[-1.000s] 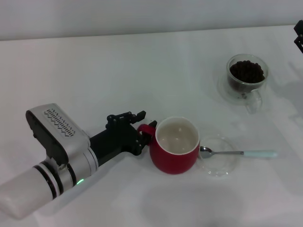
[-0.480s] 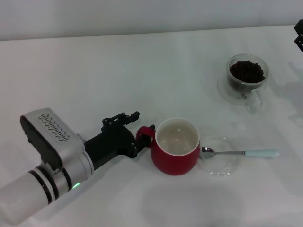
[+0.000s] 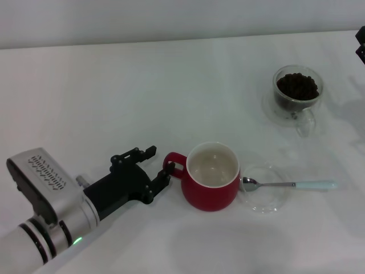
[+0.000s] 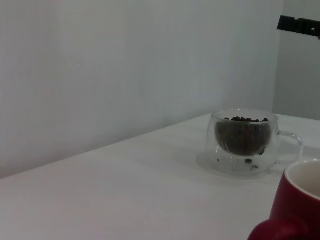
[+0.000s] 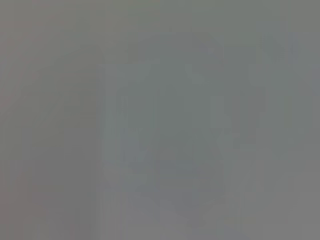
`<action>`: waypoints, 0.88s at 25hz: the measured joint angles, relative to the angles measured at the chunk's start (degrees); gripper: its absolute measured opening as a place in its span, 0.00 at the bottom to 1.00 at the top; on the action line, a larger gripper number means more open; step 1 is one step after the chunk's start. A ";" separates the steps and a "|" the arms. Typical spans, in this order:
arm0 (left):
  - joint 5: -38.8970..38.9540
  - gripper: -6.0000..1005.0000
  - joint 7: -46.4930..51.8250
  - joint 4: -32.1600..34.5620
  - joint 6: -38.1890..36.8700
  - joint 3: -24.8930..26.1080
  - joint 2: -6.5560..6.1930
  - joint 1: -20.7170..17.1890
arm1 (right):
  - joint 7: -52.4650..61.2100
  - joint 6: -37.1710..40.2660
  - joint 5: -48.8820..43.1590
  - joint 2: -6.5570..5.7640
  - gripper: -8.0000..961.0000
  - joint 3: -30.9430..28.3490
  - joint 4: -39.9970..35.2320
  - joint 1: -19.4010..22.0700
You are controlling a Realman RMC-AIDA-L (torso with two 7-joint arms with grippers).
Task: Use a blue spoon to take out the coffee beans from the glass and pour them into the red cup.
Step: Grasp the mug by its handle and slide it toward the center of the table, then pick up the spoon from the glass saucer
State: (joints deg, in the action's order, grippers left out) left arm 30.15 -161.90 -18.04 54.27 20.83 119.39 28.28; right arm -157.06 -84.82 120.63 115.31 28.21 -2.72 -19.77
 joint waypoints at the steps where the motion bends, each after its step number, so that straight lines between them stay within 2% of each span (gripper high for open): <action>1: -0.04 0.52 0.00 0.14 0.20 0.00 0.00 -0.22 | 0.00 0.00 -0.03 0.00 0.82 0.00 0.00 0.00; 11: -2.22 0.52 -0.08 2.37 5.05 0.00 -0.05 -3.07 | 0.00 0.02 -0.27 0.00 0.82 0.00 0.05 -0.09; 16: -1.98 0.52 -0.09 4.64 9.99 0.22 -0.06 -4.85 | 0.00 0.01 -0.32 0.00 0.82 0.00 0.04 0.12; 22: -1.59 0.52 -0.09 7.79 16.99 5.20 -0.13 -7.87 | 0.00 0.00 -0.32 0.00 0.82 0.02 0.09 0.33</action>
State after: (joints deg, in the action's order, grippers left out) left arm 28.56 -161.99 -10.25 71.26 26.03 119.26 20.40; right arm -157.06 -84.82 120.32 115.31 28.23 -2.64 -19.43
